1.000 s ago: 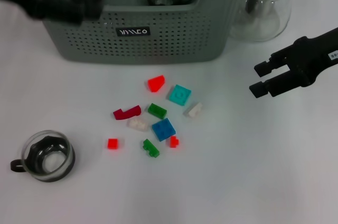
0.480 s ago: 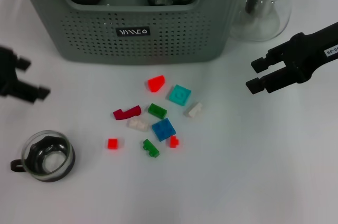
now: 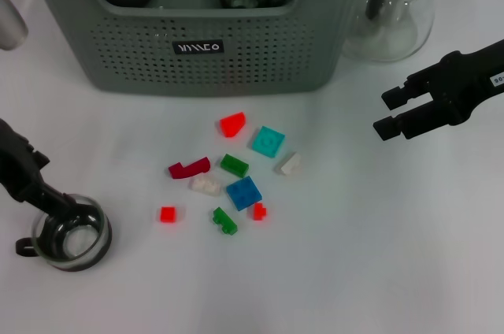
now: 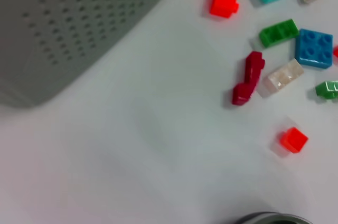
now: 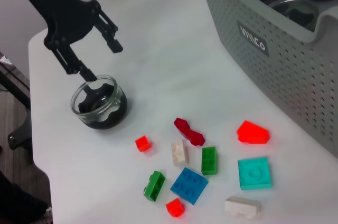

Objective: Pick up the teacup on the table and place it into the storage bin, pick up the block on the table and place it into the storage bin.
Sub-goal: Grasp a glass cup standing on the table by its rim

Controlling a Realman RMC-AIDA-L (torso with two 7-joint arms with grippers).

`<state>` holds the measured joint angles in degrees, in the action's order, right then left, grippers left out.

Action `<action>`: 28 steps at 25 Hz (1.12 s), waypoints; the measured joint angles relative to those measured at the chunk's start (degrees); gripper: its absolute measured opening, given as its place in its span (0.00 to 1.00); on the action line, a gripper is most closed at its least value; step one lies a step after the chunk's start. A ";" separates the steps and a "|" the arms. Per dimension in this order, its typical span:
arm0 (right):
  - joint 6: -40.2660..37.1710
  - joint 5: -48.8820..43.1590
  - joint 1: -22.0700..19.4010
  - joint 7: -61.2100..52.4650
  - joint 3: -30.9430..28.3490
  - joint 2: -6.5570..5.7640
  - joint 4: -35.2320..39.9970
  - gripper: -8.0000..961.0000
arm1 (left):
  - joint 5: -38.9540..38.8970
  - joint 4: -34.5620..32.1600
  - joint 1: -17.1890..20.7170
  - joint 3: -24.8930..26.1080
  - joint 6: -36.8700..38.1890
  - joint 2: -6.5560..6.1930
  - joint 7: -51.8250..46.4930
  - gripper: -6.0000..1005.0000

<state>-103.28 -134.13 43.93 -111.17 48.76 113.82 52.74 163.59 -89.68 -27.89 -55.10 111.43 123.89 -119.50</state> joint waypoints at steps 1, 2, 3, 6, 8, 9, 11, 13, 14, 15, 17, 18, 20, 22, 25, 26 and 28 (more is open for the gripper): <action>0.00 0.00 0.00 0.01 -0.06 0.00 0.00 0.72 | 0.01 0.09 0.16 -0.39 -0.01 0.06 -0.16 0.79; 0.01 0.01 0.00 0.00 -0.10 0.00 0.00 0.72 | 0.03 0.20 0.38 -0.93 -0.12 0.13 -0.29 0.79; 0.01 0.01 0.01 0.01 -0.13 0.00 0.00 0.72 | 0.04 0.26 0.65 -1.46 -0.28 0.23 -0.33 0.79; 0.02 0.02 0.05 0.01 -0.16 0.00 0.00 0.72 | 0.06 1.33 1.30 -3.04 -1.35 0.42 -0.39 0.79; 0.02 0.02 0.02 0.01 -0.16 0.00 0.00 0.72 | 0.07 3.63 1.42 -3.90 -2.45 0.48 -0.39 0.79; 0.02 0.02 -0.01 0.00 -0.16 0.03 0.00 0.72 | 0.08 4.34 1.43 -4.06 -2.92 0.48 -0.39 0.79; 0.02 0.02 -0.03 -0.01 -0.17 0.06 0.00 0.72 | 0.10 6.48 1.43 -4.55 -4.64 0.48 -0.40 0.79; 0.01 0.02 -0.02 -0.12 -0.21 0.07 0.00 0.72 | 0.11 7.90 1.40 -4.80 -5.89 0.47 -0.43 0.79; 0.01 0.02 -0.01 -0.18 -0.22 0.07 0.00 0.72 | 0.12 8.57 1.34 -4.88 -6.29 0.47 -0.45 0.79; 0.01 0.02 0.03 -0.26 -0.23 0.08 0.00 0.72 | 0.13 9.19 1.28 -4.95 -6.72 0.47 -0.46 0.79; 0.01 0.02 0.18 -0.32 -0.24 0.09 0.00 0.72 | 0.15 10.26 1.15 -5.09 -7.53 0.42 -0.47 0.79; 0.01 0.02 0.21 -0.32 -0.24 0.12 0.00 0.72 | 0.15 10.83 1.04 -5.14 -7.94 0.36 -0.51 0.79; 0.01 0.01 0.30 -0.34 -0.24 0.17 0.00 0.72 | 0.16 11.89 0.78 -5.17 -8.38 0.20 -0.65 0.78; 0.01 0.01 0.40 -0.39 -0.24 0.17 0.00 0.72 | 0.16 12.43 0.59 -5.18 -8.59 0.13 -0.85 0.75; 0.01 0.01 0.46 -0.43 -0.30 0.17 0.13 0.72 | 0.16 12.82 0.45 -5.17 -8.99 0.11 -1.47 0.69; 0.01 0.02 0.46 -0.43 -0.35 0.17 0.18 0.72 | 0.16 12.86 0.40 -5.10 -9.20 0.09 -1.77 0.67; 0.01 0.01 0.46 -0.44 -0.44 0.17 0.27 0.72 | 0.16 12.89 0.35 -4.97 -9.59 0.04 -2.19 0.63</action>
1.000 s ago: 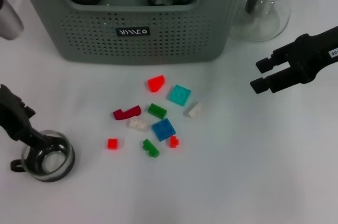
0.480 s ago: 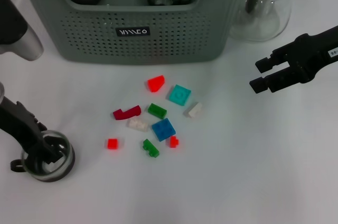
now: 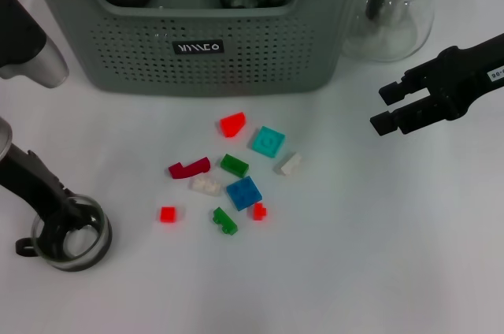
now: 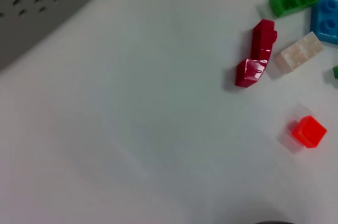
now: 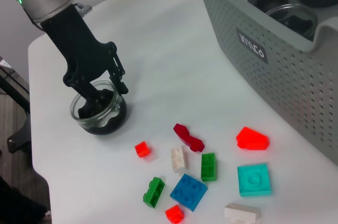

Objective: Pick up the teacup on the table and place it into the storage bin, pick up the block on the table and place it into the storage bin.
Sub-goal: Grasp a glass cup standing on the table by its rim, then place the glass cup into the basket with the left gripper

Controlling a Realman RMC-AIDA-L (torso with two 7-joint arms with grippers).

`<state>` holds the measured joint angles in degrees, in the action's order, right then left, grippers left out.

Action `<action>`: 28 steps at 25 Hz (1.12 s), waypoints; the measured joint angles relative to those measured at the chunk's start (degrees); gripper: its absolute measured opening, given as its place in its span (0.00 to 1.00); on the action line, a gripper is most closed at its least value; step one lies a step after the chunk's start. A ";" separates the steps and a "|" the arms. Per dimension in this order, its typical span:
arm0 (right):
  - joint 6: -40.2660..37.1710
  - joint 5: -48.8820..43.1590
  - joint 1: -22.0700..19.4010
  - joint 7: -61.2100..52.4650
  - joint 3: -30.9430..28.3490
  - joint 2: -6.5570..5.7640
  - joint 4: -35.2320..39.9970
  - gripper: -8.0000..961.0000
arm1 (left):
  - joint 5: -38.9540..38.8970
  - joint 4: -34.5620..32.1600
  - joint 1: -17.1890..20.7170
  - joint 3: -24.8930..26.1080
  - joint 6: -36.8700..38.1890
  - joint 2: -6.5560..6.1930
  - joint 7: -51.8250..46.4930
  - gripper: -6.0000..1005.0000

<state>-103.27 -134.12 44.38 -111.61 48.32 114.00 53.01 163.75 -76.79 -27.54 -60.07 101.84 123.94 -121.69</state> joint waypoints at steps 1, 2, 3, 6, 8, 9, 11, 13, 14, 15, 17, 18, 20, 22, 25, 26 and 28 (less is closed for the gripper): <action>0.00 0.00 0.00 0.01 0.00 0.00 0.03 0.72 | 0.00 0.04 -0.02 0.00 -0.17 -0.02 -0.19 0.62; 0.00 0.00 0.00 0.01 0.00 0.00 0.03 0.72 | 0.00 0.07 -0.01 -0.08 -0.23 -0.02 -0.28 0.60; 0.00 0.00 0.00 0.02 0.00 0.00 0.05 0.72 | 0.01 0.09 0.03 -0.26 -0.29 -0.02 -0.34 0.58; 0.00 0.00 -0.06 0.04 0.00 0.00 0.07 0.72 | 0.05 0.09 0.17 -0.55 -0.31 0.05 -0.36 0.37; 0.00 0.00 -0.19 0.05 0.01 0.00 0.08 0.72 | 0.07 -0.22 0.27 -0.56 -0.19 0.11 -0.37 0.28; 0.00 0.00 -0.30 0.05 0.01 0.00 0.08 0.72 | 0.07 -0.51 0.33 -0.57 -0.01 0.17 -0.38 0.24; 0.00 0.00 -0.48 0.09 0.01 0.00 0.08 0.72 | 0.04 -1.08 0.44 -0.43 0.28 0.27 -0.56 0.15; -0.01 0.00 -0.60 0.26 -0.20 -0.05 0.06 0.72 | -0.14 -1.84 0.48 -0.26 0.43 0.34 -1.08 0.11; 0.00 0.00 -0.62 0.36 -0.41 -0.10 0.00 0.72 | -0.39 -2.42 0.51 -0.19 0.60 0.35 -1.50 0.10; 0.00 0.00 -0.63 0.40 -0.60 -0.13 -0.07 0.72 | -0.76 -3.06 0.52 -0.18 0.85 0.35 -1.88 0.08; -0.01 0.00 -0.63 0.42 -0.72 -0.22 -0.13 0.72 | -2.55 -4.74 0.44 0.51 2.35 0.34 -3.25 0.05; 0.00 0.00 -0.62 0.44 -0.73 -0.26 -0.14 0.72 | -5.08 -5.95 -0.36 2.11 4.31 0.28 -5.19 0.05; 0.00 0.00 -0.62 0.54 -0.76 -0.33 -0.17 0.72 | -7.41 -6.68 -1.33 3.80 5.57 0.24 -6.61 0.05; 0.00 -0.02 -0.62 0.76 -0.82 -0.35 -0.21 0.72 | -12.12 -7.55 -3.02 7.02 7.37 0.25 -8.44 0.05; -0.01 -0.15 -0.61 0.84 -0.85 -0.40 -0.23 0.72 | -23.97 -8.09 -6.46 13.11 11.44 0.03 -11.94 0.05; -0.01 -0.19 -0.61 0.82 -0.85 -0.44 -0.23 0.72 | -27.92 -7.90 -7.64 14.75 12.42 -0.26 -12.89 0.05; -0.02 -0.22 -0.61 0.78 -0.89 -0.52 -0.25 0.72 | -36.39 -6.71 -10.48 18.26 13.89 -1.18 -14.72 0.05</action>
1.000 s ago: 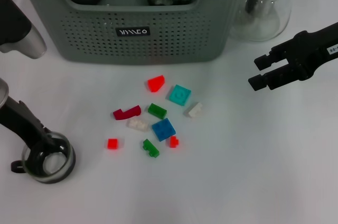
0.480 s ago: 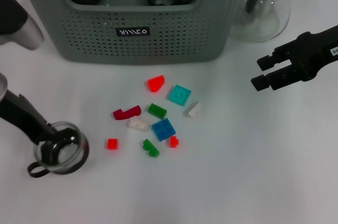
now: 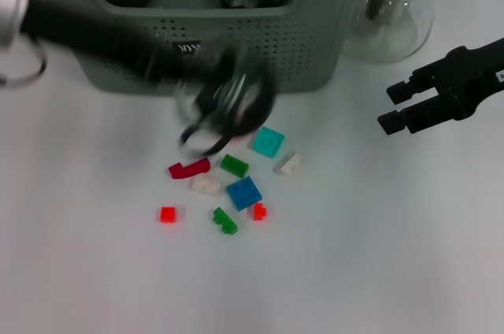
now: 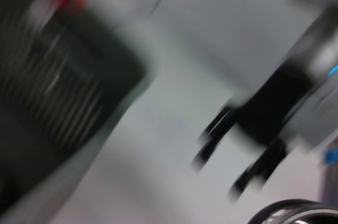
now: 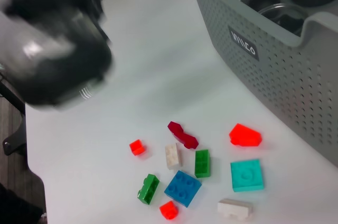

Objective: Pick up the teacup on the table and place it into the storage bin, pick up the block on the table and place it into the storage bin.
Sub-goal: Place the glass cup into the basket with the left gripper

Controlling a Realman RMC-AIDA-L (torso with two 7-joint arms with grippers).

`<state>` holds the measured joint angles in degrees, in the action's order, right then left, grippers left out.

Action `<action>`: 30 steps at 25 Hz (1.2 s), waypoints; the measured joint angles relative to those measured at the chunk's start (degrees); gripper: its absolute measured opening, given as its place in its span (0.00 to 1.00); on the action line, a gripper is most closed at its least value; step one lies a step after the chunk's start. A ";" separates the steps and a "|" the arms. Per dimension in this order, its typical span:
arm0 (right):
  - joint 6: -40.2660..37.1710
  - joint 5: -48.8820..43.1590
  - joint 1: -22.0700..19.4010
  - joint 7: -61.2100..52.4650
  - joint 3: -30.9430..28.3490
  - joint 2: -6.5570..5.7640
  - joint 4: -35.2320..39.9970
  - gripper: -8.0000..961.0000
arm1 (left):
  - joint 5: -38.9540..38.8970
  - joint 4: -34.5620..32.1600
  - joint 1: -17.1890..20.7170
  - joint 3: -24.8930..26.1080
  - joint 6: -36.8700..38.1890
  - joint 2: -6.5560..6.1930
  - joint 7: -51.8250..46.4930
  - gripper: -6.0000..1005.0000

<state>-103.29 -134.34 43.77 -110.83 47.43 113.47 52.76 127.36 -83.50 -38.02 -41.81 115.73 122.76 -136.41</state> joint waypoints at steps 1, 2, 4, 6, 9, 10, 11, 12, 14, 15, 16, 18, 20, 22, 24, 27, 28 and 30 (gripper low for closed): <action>0.00 0.02 0.00 0.02 -0.07 -0.04 -0.01 0.72 | -3.11 1.03 -1.52 1.09 -0.16 -0.74 -0.46 0.05; 0.01 0.06 0.00 0.06 -0.18 -0.06 -0.02 0.72 | -5.53 2.00 -3.09 1.69 -1.01 -1.47 -0.76 0.05; 0.00 0.06 0.05 0.03 -0.41 -0.07 -0.03 0.71 | -7.46 3.88 -6.04 1.78 -4.39 -3.06 -1.00 0.05; 0.02 0.02 0.25 -0.33 -0.47 -0.18 -0.03 0.71 | -6.82 5.70 -8.83 0.66 -9.12 -4.94 -1.28 0.05; 0.01 -0.01 0.46 -1.07 -0.52 -0.39 -0.03 0.71 | -2.04 9.83 -13.24 -2.61 -18.42 -8.33 -2.87 0.05; 0.01 -0.03 0.53 -1.33 -0.55 -0.44 -0.03 0.71 | -0.09 11.50 -14.54 -3.76 -21.07 -9.38 -3.61 0.05; -0.02 -0.03 0.58 -1.55 -0.56 -0.48 -0.02 0.71 | 2.14 13.48 -15.96 -4.92 -23.95 -10.42 -4.41 0.05; -0.04 -0.04 0.62 -1.71 -0.57 -0.52 -0.03 0.71 | 4.46 15.99 -17.44 -5.77 -26.62 -11.33 -4.98 0.05; -0.04 -0.05 0.65 -1.83 -0.58 -0.58 -0.02 0.71 | 8.97 20.83 -20.03 -6.74 -31.00 -12.46 -5.49 0.05; -0.04 -0.05 0.65 -1.86 -0.59 -0.61 -0.03 0.71 | 11.84 23.87 -21.55 -7.01 -33.69 -12.83 -5.58 0.05; -0.04 -0.05 0.65 -1.87 -0.59 -0.61 -0.03 0.71 | 13.44 25.31 -22.24 -7.16 -35.20 -12.97 -5.60 0.05; 0.00 -0.06 0.65 -1.88 -0.59 -0.62 -0.03 0.71 | 18.90 30.07 -24.18 -7.82 -40.40 -12.92 -5.85 0.05; 0.00 -0.10 0.64 -1.89 -0.59 -0.62 -0.03 0.71 | 23.48 34.19 -25.63 -8.38 -44.57 -12.59 -6.25 0.05; 0.03 -0.13 0.62 -1.90 -0.59 -0.63 -0.03 0.71 | 27.39 37.68 -26.78 -8.62 -48.59 -11.99 -6.68 0.05; 0.06 -0.14 0.57 -1.94 -0.59 -0.63 -0.03 0.71 | 29.65 39.56 -27.29 -8.79 -51.58 -11.18 -6.76 0.05; 0.08 -0.14 0.52 -2.25 -0.57 -0.63 -0.03 0.71 | 31.65 40.79 -27.39 -9.32 -54.76 -9.83 -6.78 0.05; 0.08 -0.16 0.50 -2.37 -0.55 -0.63 -0.03 0.71 | 32.38 41.29 -27.42 -9.35 -55.71 -9.47 -6.78 0.05; 0.06 -0.19 0.43 -2.52 -0.45 -0.62 -0.03 0.71 | 34.52 43.08 -27.61 -9.56 -58.12 -8.60 -6.83 0.05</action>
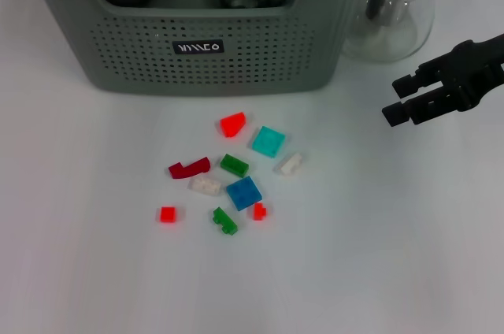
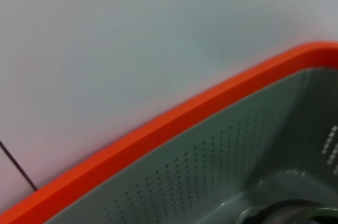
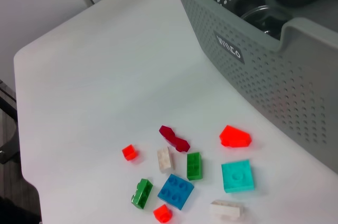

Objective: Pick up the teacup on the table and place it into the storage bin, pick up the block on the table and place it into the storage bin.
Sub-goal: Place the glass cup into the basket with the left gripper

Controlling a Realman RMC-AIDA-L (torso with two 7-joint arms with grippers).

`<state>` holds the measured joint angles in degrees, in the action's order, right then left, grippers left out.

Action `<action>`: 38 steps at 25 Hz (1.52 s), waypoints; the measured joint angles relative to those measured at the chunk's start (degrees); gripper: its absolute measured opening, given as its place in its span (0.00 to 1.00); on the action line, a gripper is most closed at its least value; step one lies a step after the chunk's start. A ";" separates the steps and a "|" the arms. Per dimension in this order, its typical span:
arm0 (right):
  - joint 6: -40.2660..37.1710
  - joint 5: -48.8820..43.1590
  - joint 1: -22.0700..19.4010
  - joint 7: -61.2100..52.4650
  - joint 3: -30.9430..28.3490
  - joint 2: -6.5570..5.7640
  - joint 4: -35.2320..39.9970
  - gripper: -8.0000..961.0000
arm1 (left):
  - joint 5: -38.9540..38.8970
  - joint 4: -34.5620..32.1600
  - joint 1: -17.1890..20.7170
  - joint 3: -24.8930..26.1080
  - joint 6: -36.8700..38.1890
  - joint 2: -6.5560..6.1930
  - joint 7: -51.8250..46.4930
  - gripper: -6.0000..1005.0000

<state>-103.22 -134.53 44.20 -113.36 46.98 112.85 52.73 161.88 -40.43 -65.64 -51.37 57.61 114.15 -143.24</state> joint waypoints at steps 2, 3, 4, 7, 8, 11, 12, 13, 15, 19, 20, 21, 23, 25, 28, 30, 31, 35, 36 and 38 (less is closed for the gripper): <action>-0.02 -0.01 -0.06 -0.04 0.06 0.00 0.00 0.71 | 1.18 1.43 -0.20 -0.69 -1.91 0.46 -0.23 0.05; -0.03 -0.02 -0.10 -0.04 0.09 0.00 0.00 0.71 | 1.47 2.14 -0.23 -1.43 -2.84 0.66 -0.50 0.05; -0.02 -0.02 -0.12 -0.05 0.11 0.00 0.00 0.71 | 1.65 2.76 -0.23 -2.06 -3.55 0.83 -0.74 0.05; 0.00 -0.03 -0.16 -0.06 0.21 0.06 0.00 0.71 | 1.71 4.07 -0.04 -3.98 -5.56 1.27 -1.30 0.05; 0.01 -0.03 -0.16 -0.06 0.24 0.09 0.00 0.71 | 1.72 4.25 0.01 -4.27 -5.85 1.35 -1.32 0.05; 0.02 -0.03 -0.17 -0.07 0.28 0.12 0.00 0.71 | 1.75 4.77 0.10 -4.97 -6.49 1.54 -1.35 0.05; 0.02 -0.03 -0.17 -0.08 0.29 0.14 0.00 0.71 | 1.76 4.95 0.12 -5.09 -6.70 1.62 -1.36 0.05; 0.02 -0.03 -0.17 -0.08 0.30 0.16 0.00 0.71 | 1.77 4.99 0.17 -5.20 -6.88 1.70 -1.36 0.05; 0.05 -0.03 -0.19 -0.07 0.31 0.18 0.00 0.71 | 1.78 5.13 0.50 -5.83 -7.41 2.06 -1.30 0.05; 0.43 -0.03 -0.29 0.05 0.31 0.25 0.00 0.71 | 1.81 5.15 1.36 -7.88 -8.33 2.61 -1.33 0.05; 0.48 -0.03 -0.31 0.13 0.31 0.29 0.00 0.71 | 1.82 5.16 1.54 -8.29 -8.56 2.76 -1.39 0.05; 0.52 -0.03 -0.32 0.17 0.31 0.31 0.00 0.71 | 1.82 5.16 1.62 -8.40 -8.67 2.85 -1.41 0.05; 0.67 -0.03 -0.34 0.23 0.36 0.36 0.00 0.71 | 1.84 5.17 1.83 -8.59 -8.79 3.02 -1.42 0.05; 0.69 -0.03 -0.34 0.24 0.40 0.37 0.00 0.71 | 1.86 5.19 1.96 -8.60 -8.82 3.09 -1.43 0.05; 0.69 -0.03 -0.33 0.24 0.40 0.36 0.00 0.71 | 1.86 5.18 2.11 -8.66 -8.86 3.26 -1.42 0.05; 0.69 -0.02 -0.29 0.25 0.40 0.35 0.00 0.71 | 1.86 5.16 2.26 -8.69 -8.86 3.43 -1.38 0.05; 0.69 -0.03 -0.28 0.27 0.40 0.35 0.00 0.71 | 1.86 5.13 2.29 -8.69 -8.87 3.50 -1.35 0.05; 0.63 -0.03 -0.23 0.33 0.39 0.29 0.00 0.71 | 1.86 4.87 2.33 -8.68 -8.82 3.61 -1.38 0.05; 0.60 -0.03 -0.21 0.33 0.39 0.27 0.00 0.71 | 1.86 4.80 2.35 -8.68 -8.78 3.64 -1.40 0.05; 0.59 -0.03 -0.16 0.36 0.39 0.26 0.00 0.71 | 1.86 4.72 2.35 -8.67 -8.77 3.65 -1.44 0.05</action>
<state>-102.64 -134.56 44.04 -113.00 47.37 113.12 52.73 163.74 -35.71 -63.28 -60.04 48.84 117.81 -144.68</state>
